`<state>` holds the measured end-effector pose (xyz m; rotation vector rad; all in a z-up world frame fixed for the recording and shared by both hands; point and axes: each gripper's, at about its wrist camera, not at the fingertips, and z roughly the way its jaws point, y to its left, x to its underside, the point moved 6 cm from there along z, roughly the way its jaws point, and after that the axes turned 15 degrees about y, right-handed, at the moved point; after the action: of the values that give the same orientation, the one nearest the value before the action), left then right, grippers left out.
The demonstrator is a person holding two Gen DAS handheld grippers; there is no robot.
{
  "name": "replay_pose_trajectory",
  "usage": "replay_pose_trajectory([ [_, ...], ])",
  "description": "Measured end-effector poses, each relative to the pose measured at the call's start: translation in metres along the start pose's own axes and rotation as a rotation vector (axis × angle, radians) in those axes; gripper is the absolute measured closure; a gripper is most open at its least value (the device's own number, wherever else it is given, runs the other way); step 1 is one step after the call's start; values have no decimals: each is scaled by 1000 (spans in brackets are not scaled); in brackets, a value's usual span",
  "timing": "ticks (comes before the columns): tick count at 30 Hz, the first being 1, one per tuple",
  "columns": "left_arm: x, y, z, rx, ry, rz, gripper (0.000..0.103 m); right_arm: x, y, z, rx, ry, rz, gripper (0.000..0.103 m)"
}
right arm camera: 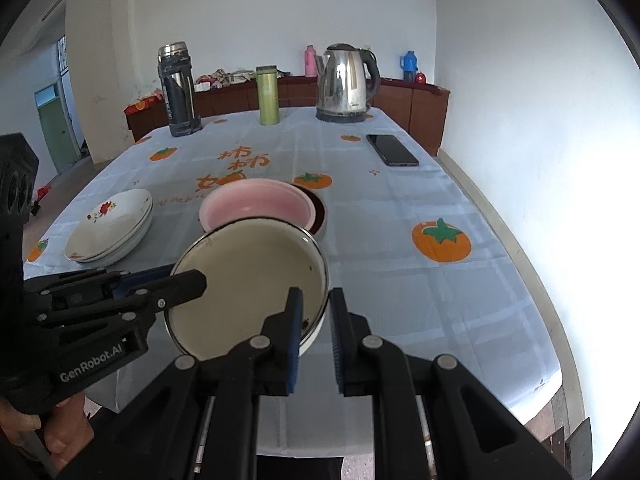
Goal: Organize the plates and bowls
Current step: 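Lift and carry the enamel bowl over the pink bowl with the left gripper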
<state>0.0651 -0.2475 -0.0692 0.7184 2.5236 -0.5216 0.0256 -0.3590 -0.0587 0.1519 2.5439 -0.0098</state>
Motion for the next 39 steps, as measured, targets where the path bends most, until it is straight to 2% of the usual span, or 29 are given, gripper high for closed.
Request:
replay_pose_trajectory([
  [7,-4,5,-14,2,-42,-10,86,-3,9,-3,-13,-14,-16,89],
  [39,-12,18,-21,-41,-94,-34,86,-15,23,-9,-50,-78,-34,89],
])
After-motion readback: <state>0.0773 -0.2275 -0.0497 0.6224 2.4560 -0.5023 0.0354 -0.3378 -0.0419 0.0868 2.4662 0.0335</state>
